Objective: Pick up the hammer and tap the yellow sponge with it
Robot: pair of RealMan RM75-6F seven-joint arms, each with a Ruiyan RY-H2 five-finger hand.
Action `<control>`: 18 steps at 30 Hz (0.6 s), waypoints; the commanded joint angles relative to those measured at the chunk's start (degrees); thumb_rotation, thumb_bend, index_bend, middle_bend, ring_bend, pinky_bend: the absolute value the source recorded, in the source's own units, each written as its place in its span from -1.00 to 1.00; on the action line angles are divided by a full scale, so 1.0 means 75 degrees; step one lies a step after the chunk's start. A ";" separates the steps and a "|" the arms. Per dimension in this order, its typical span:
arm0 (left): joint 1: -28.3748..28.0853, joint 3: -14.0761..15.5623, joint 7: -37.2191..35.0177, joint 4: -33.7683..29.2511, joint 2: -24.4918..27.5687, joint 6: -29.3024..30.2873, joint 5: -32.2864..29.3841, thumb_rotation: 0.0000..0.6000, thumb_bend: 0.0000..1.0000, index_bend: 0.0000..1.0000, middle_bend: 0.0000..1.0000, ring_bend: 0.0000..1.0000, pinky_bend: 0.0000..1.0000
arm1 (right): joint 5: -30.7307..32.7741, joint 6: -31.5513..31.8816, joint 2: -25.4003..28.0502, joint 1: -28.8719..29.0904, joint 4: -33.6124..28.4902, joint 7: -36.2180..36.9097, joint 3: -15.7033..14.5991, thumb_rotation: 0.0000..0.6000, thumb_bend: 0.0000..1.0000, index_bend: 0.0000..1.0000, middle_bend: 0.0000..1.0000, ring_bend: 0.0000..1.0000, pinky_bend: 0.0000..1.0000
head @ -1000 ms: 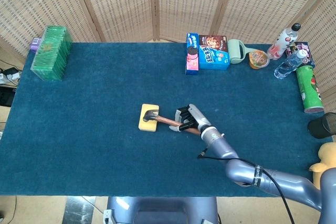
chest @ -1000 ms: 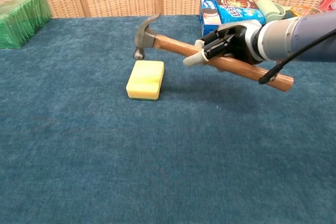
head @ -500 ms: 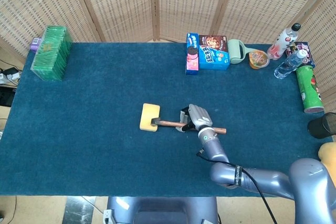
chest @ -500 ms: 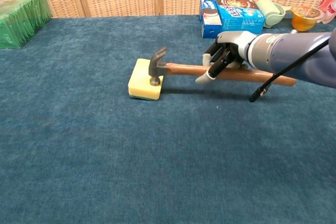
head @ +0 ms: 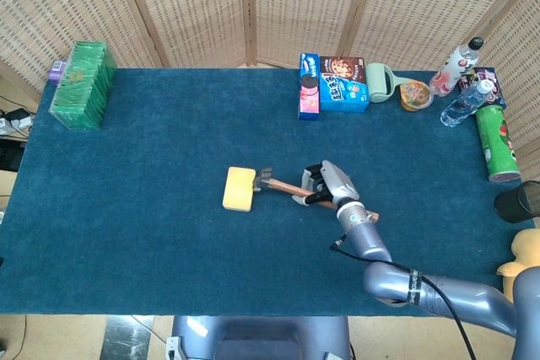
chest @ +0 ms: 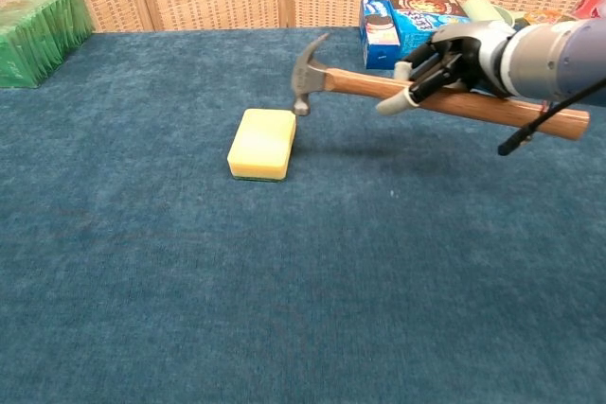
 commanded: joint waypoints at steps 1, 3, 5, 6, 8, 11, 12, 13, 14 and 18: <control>-0.0022 0.0010 0.0092 -0.0079 0.0008 -0.0015 0.0030 1.00 -0.56 -0.16 -0.35 -0.53 -0.67 | -0.0255 -0.0052 0.0090 -0.0248 0.0233 0.0187 -0.0129 1.00 -0.44 0.72 1.00 1.00 1.00; -0.0040 0.0013 0.0158 -0.0136 0.0009 -0.0034 0.0043 1.00 -0.55 -0.16 -0.35 -0.53 -0.67 | -0.0426 -0.0032 0.0099 -0.0345 0.0378 0.0218 -0.0208 1.00 -0.45 0.72 1.00 1.00 1.00; -0.0058 0.0018 0.0232 -0.0200 0.0004 -0.0048 0.0062 1.00 -0.55 -0.16 -0.35 -0.53 -0.67 | -0.0599 -0.0014 0.0097 -0.0439 0.0537 0.0213 -0.0314 1.00 -0.47 0.72 1.00 1.00 1.00; -0.0064 0.0019 0.0259 -0.0222 0.0003 -0.0054 0.0064 1.00 -0.55 -0.16 -0.35 -0.53 -0.67 | -0.0658 -0.0021 0.0094 -0.0469 0.0586 0.0217 -0.0341 1.00 -0.48 0.72 1.00 1.00 1.00; -0.0087 0.0024 0.0329 -0.0278 -0.0005 -0.0080 0.0079 1.00 -0.55 -0.15 -0.35 -0.53 -0.67 | -0.0808 -0.0044 0.0100 -0.0546 0.0724 0.0177 -0.0460 1.00 -0.49 0.72 1.00 1.00 1.00; -0.0119 0.0025 0.0417 -0.0345 -0.0012 -0.0112 0.0094 1.00 -0.55 -0.15 -0.35 -0.53 -0.67 | -0.1004 -0.0098 0.0070 -0.0617 0.0914 0.0051 -0.0654 1.00 -0.50 0.71 1.00 1.00 0.97; -0.0127 0.0024 0.0436 -0.0362 -0.0011 -0.0118 0.0096 1.00 -0.55 -0.15 -0.35 -0.53 -0.67 | -0.1048 -0.0128 0.0058 -0.0632 0.0967 0.0028 -0.0694 1.00 -0.50 0.71 1.00 1.00 0.94; -0.0136 0.0024 0.0455 -0.0380 -0.0011 -0.0125 0.0101 1.00 -0.55 -0.15 -0.35 -0.53 -0.67 | -0.1059 -0.0185 0.0053 -0.0643 0.1023 -0.0008 -0.0743 1.00 -0.51 0.69 1.00 1.00 0.91; -0.0144 0.0026 0.0483 -0.0404 -0.0011 -0.0127 0.0112 1.00 -0.55 -0.15 -0.35 -0.53 -0.67 | -0.1059 -0.0278 0.0050 -0.0663 0.1096 -0.0010 -0.0781 1.00 -0.53 0.66 1.00 1.00 0.87; -0.0142 0.0032 0.0548 -0.0451 0.0003 -0.0121 0.0105 1.00 -0.55 -0.16 -0.35 -0.53 -0.67 | -0.1225 -0.0539 0.0059 -0.0725 0.1303 0.0045 -0.0849 1.00 -0.56 0.49 0.91 0.94 0.62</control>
